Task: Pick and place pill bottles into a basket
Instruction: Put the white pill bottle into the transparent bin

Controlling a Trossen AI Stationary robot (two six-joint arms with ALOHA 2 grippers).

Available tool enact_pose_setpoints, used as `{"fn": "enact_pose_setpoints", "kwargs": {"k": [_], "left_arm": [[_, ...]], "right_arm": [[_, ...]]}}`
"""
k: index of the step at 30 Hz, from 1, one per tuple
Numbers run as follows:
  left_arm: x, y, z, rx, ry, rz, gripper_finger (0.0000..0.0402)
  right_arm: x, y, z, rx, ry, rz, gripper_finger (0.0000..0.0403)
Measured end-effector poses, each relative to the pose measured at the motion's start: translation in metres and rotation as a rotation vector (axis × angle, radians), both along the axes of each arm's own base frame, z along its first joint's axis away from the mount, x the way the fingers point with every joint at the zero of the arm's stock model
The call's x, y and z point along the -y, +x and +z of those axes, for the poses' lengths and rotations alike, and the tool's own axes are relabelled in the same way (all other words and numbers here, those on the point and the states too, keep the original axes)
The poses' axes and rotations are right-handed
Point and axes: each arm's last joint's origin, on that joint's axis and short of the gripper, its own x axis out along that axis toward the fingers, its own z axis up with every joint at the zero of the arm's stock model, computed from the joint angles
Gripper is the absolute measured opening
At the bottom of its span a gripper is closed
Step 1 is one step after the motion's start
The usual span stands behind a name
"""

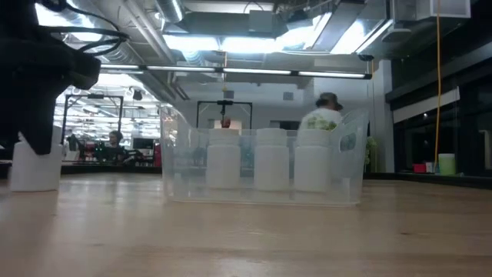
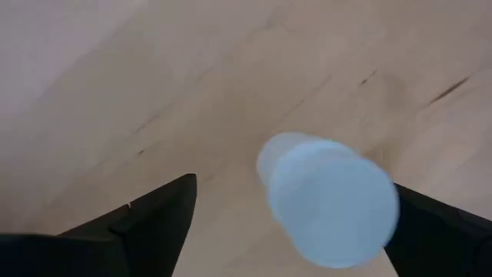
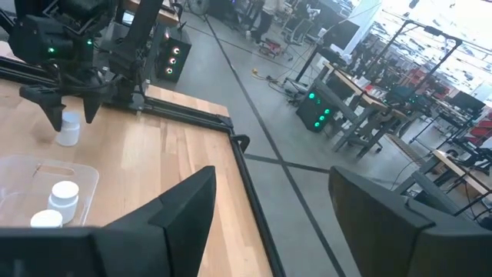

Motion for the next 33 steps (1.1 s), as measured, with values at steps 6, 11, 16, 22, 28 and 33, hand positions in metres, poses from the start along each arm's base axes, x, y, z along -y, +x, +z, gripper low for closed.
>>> {"fn": "enact_pose_setpoints", "kwargs": {"k": [6,11,16,22,28,33], "left_arm": [[0.0,0.001,0.0,0.011,-0.004,0.009,0.0297],[0.002,0.003,0.001,0.036,-0.018,0.0,0.0228],[0.003,0.005,0.001,0.055,-0.033,-0.013,0.0168],[0.009,0.018,0.016,0.142,-0.061,-0.033,0.0168],[0.007,0.052,0.084,0.325,-0.023,-0.206,0.0168],[-0.009,0.072,0.15,0.482,0.101,-0.324,0.0168]], "right_arm": [[0.0,0.0,0.0,0.0,0.0,0.0,0.0254],[0.0,0.0,0.0,0.0,0.0,0.0,0.0254],[0.0,0.0,0.0,0.0,0.0,0.0,0.0254],[0.0,0.0,0.0,0.0,0.001,0.0,0.0254],[0.0,0.0,0.0,0.0,0.001,0.0,0.0254],[0.0,0.0,0.0,0.001,0.001,0.0,0.0254]]}}
